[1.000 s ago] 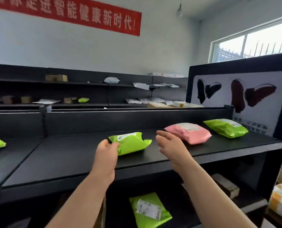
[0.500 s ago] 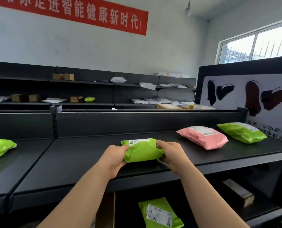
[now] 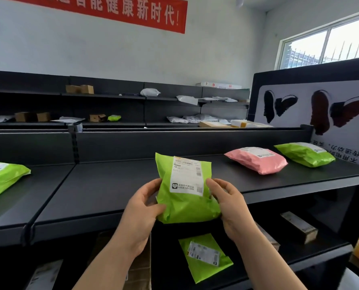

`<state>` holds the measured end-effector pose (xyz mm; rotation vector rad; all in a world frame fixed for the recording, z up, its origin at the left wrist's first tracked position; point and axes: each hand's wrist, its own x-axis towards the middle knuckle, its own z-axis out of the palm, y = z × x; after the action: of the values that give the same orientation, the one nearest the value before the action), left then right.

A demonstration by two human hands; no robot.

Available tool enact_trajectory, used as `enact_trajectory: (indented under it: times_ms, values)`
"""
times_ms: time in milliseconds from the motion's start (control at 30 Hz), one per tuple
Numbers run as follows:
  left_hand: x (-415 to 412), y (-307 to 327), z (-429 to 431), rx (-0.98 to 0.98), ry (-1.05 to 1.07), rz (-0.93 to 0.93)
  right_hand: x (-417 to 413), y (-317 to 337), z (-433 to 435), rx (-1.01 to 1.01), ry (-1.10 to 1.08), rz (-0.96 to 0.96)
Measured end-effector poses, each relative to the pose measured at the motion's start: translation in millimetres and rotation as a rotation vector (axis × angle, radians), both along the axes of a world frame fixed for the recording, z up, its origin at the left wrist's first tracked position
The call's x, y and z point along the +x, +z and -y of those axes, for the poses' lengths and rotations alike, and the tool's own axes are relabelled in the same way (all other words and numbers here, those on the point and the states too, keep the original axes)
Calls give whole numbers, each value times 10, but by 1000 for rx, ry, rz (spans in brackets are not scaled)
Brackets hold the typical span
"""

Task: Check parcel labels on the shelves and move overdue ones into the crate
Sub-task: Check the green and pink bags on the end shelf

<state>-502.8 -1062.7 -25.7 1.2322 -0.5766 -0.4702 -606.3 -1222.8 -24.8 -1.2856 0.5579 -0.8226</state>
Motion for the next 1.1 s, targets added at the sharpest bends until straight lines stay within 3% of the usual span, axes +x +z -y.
enact_trajectory:
  times_ms: [233,700,1100]
  values:
    - [-128,-43,-7,-76,51,-127,-131,-69,-201,-6,19,96]
    - [-108,-68,-18,-74,99,-180,-146,-53,-322,18,-9,158]
    - [213,350,184,-6,-9,-129,298,359,140,-39,-59,-37]
